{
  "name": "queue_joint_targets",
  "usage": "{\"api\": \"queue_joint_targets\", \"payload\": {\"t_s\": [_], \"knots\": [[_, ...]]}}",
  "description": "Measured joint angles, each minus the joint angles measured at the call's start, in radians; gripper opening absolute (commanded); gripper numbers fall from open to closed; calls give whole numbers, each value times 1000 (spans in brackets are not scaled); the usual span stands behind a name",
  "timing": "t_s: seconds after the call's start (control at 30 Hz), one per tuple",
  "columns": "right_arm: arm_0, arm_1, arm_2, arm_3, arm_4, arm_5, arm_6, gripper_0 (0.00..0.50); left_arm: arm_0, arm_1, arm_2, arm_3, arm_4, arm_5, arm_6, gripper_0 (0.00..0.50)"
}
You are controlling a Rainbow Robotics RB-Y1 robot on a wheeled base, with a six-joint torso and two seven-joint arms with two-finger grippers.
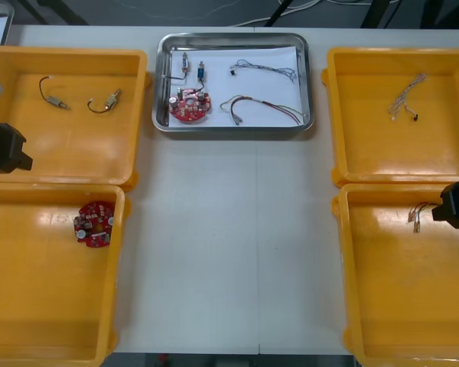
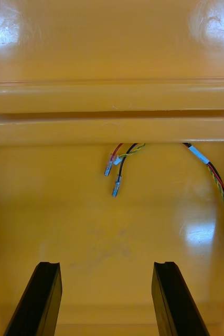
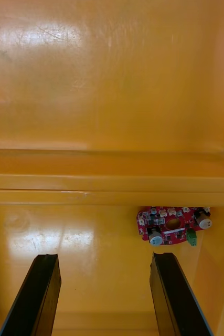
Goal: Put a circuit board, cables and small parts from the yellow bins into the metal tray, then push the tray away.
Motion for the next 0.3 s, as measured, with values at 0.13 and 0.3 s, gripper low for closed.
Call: {"api": "queue_joint_targets", "payload": {"t_s": [0.13,0.3], "knots": [[0,0,0,0,0,0,0,500,0,0,0,0,0,0,0,500],[0,0,0,0,0,0,0,500,0,0,0,0,0,0,0,500]]}}
